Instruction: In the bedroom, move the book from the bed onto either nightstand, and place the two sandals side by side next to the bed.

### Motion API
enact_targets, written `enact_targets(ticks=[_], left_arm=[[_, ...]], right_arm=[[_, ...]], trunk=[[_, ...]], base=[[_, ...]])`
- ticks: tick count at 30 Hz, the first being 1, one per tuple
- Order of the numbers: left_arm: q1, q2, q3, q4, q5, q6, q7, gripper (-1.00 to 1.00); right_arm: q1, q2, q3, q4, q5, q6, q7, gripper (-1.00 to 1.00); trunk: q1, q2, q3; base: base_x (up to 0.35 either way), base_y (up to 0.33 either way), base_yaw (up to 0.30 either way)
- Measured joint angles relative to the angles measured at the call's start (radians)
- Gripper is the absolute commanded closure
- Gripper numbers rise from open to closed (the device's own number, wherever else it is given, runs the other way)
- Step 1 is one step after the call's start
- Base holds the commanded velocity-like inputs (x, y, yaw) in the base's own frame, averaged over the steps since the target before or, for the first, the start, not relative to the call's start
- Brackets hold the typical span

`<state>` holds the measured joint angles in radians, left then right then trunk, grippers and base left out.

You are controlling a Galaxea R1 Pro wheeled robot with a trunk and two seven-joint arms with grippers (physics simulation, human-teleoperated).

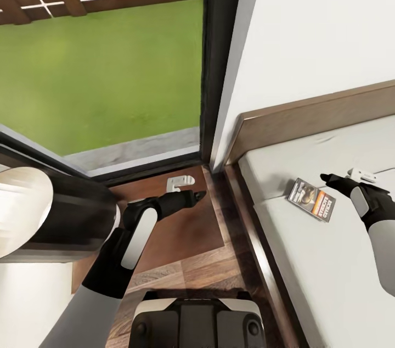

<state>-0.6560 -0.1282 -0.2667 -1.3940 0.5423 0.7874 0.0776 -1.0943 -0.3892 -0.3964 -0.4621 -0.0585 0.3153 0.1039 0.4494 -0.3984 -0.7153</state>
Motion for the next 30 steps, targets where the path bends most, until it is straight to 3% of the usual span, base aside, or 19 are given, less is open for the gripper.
enact_targets(ticks=[8,12,20,30], left_arm=[[0.000,-0.001,0.000,0.003,0.000,-0.003,0.001,-1.00],[0.000,-0.001,-0.001,0.004,-0.002,-0.003,0.001,-1.00],[0.000,-0.001,-0.002,0.004,-0.002,-0.004,0.000,-1.00],[0.000,-0.001,-0.002,0.004,-0.002,-0.004,0.001,-1.00]], right_arm=[[-0.015,-0.002,0.017,0.002,0.001,0.088,0.000,-1.00],[-0.059,-0.002,0.021,0.012,0.001,0.125,-0.001,-1.00],[-0.174,-0.007,0.021,0.155,0.009,0.136,-0.001,-1.00],[-0.206,-0.008,0.021,0.193,0.013,0.130,0.000,-1.00]], trunk=[[0.000,0.000,0.000],[0.000,0.000,0.000],[0.000,0.000,0.000],[0.000,0.000,0.000]], base=[[0.000,0.000,0.000],[0.000,0.000,0.000],[0.000,0.000,0.000],[0.000,0.000,0.000]])
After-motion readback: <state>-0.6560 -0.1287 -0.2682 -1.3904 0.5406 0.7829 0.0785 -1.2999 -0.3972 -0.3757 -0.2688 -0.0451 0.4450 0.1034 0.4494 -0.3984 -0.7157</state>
